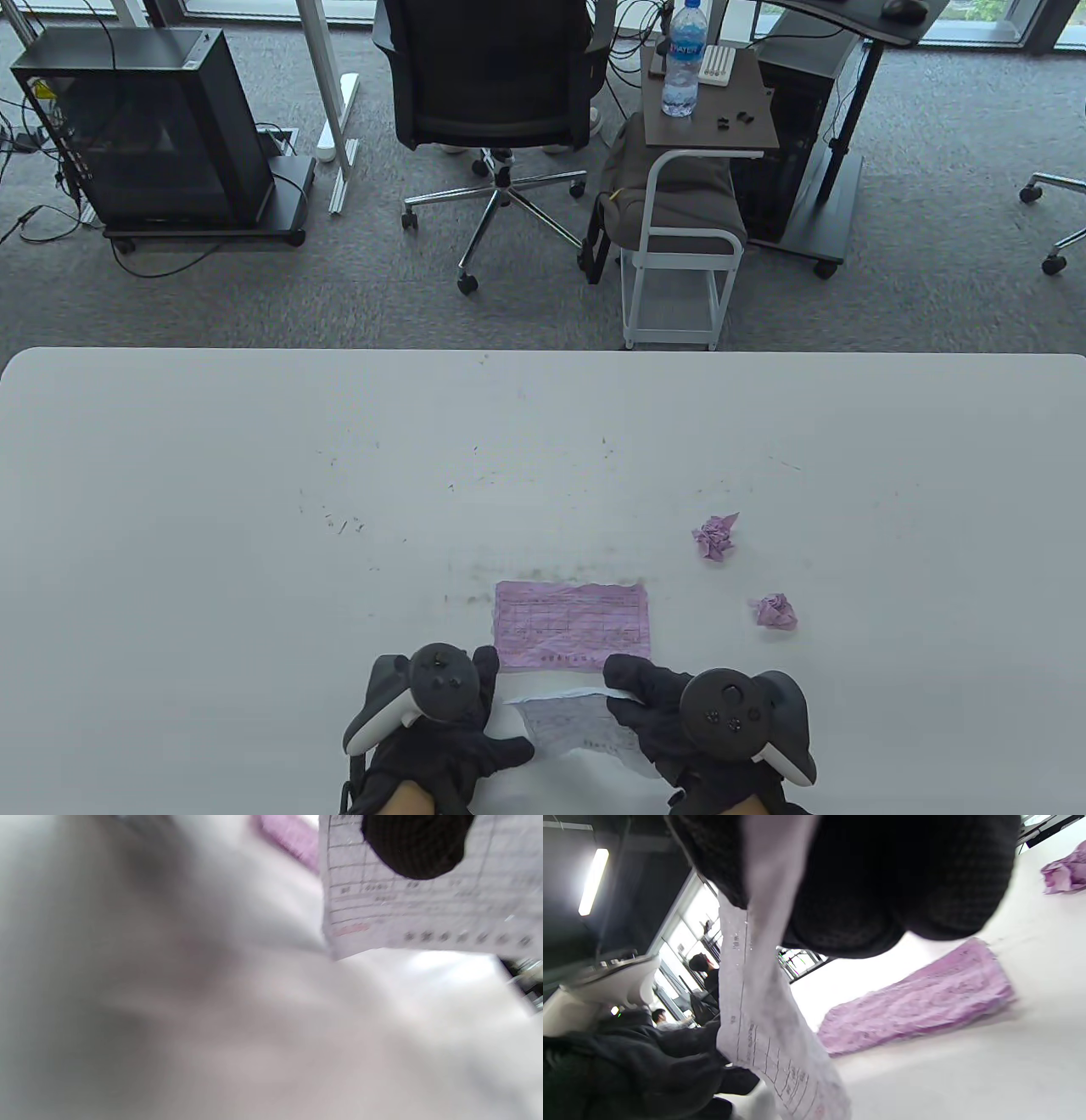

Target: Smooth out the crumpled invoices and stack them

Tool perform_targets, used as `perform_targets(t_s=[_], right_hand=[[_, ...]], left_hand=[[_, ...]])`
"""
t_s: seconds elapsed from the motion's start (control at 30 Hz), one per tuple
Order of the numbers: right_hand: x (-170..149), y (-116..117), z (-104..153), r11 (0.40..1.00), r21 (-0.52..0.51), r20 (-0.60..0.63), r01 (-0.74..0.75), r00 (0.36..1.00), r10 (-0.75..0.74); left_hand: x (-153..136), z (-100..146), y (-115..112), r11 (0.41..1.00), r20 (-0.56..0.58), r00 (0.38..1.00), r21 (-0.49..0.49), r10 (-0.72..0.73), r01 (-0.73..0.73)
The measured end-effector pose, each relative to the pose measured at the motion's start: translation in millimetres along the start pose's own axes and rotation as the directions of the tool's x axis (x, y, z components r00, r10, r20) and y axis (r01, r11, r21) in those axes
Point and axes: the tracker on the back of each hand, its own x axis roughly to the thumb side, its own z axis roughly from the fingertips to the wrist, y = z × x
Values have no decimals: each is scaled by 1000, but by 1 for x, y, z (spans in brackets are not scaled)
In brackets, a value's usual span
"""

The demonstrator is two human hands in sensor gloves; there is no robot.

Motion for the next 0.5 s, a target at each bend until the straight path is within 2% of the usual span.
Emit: perform_targets(t_s=[0.07, 0.1, 0.17, 0.23, 0.33, 0.5], right_hand=[[-2, -9, 1, 981, -80, -13, 177, 984, -179], [-5, -11, 2, 966, -102, -26, 238, 970, -242], [-15, -15, 4, 915, -149, -63, 376, 920, -388], [-27, -14, 6, 856, -169, -113, 489, 853, -510], [-37, -14, 7, 816, -182, -145, 549, 806, -574], [-42, -15, 6, 854, -178, -187, 488, 836, -516]], left_hand=[[-2, 5, 6, 982, 109, 981, 83, 159, -169], [-3, 6, 6, 967, 146, 963, 82, 226, -239], [-5, 6, 6, 900, 222, 883, 46, 414, -433], [-2, 6, 6, 823, 304, 787, 15, 537, -568], [2, 8, 8, 790, 370, 739, 21, 563, -612], [10, 17, 15, 803, 466, 731, 69, 498, -591]])
